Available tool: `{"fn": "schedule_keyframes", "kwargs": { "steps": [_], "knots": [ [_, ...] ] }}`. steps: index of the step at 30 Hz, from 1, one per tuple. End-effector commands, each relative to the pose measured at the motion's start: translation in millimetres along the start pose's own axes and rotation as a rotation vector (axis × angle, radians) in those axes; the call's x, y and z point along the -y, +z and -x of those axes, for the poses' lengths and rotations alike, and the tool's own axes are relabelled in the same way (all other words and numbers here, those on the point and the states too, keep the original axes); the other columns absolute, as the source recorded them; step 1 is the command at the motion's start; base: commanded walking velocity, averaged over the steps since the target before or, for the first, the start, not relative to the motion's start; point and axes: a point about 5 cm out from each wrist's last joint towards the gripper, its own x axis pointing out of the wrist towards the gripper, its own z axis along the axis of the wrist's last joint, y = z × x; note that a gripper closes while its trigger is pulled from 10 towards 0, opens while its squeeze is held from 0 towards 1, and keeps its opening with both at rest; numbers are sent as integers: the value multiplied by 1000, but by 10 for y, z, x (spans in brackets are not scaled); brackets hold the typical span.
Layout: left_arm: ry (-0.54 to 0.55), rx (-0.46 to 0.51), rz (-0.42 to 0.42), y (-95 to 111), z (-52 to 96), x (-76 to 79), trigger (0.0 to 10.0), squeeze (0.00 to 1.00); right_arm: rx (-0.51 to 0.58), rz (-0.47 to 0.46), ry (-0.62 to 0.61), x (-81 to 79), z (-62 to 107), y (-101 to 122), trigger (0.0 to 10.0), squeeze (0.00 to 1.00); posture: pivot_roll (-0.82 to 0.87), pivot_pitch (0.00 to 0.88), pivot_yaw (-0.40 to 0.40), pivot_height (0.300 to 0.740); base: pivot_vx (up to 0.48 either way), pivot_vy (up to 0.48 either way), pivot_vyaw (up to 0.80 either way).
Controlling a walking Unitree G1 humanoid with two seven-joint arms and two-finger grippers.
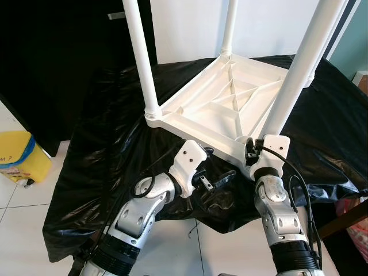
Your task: Building children table
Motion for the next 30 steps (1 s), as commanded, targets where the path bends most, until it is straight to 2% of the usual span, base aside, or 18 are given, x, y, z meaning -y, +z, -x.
{"fn": "schedule_keyframes", "kwargs": {
  "steps": [1,4,5,6,7,11,13,16,18,19,20,21,26,28,30],
  "knots": [
    [38,-13,2,-1,7,-40,10000,0,-116,-22,31,-99,51,-208,10000,0,-149,90,5,740,0,0,0],
    [37,-13,4,-3,4,-32,10000,0,-102,-14,40,-106,55,-192,10000,0,-153,89,2,740,0,0,0],
    [37,-12,5,-4,0,-28,10000,0,-81,-6,44,-101,54,-168,10000,827,-155,89,1,740,0,0,0],
    [37,-12,5,-4,0,-28,10000,0,-81,-6,44,-101,54,-168,10000,827,-155,89,1,740,0,0,0],
    [37,-10,7,-1,-8,-26,10000,0,-60,-5,57,-79,53,-139,10000,1000,-160,89,3,740,0,0,0],
    [33,-5,8,5,-21,-20,10000,0,-19,4,90,-8,56,-81,10000,1000,-166,88,3,740,0,0,0],
    [30,-7,6,-1,-22,-20,10000,0,19,16,163,97,77,-34,10000,1000,-172,86,4,740,0,0,0],
    [29,-9,5,-4,-21,-22,10000,0,30,21,197,140,88,-19,10000,1000,-172,86,4,740,0,0,0],
    [28,-11,3,-6,-19,-28,10000,0,46,45,300,260,107,12,10000,1000,-177,83,6,740,0,0,0],
    [28,-11,3,-6,-19,-28,10000,0,46,45,300,260,107,12,10000,1000,-177,83,6,740,0,0,0],
    [27,-11,2,-7,-19,-30,10000,0,47,59,343,309,107,23,10000,94,-179,79,9,740,0,0,0],
    [26,-11,1,-5,-21,-35,10000,0,47,79,394,355,98,40,10000,0,-179,77,8,740,0,0,0],
    [23,-10,-1,2,-26,-42,10000,0,38,101,492,405,81,68,10000,0,-179,71,8,740,0,0,0],
    [22,-9,-4,12,-34,-53,10000,0,33,142,585,437,47,107,10000,0,-173,60,8,740,0,0,0],
    [22,-9,-4,12,-34,-53,10000,0,33,142,585,437,47,107,10000,0,-173,60,8,740,0,0,0]
  ]
}}
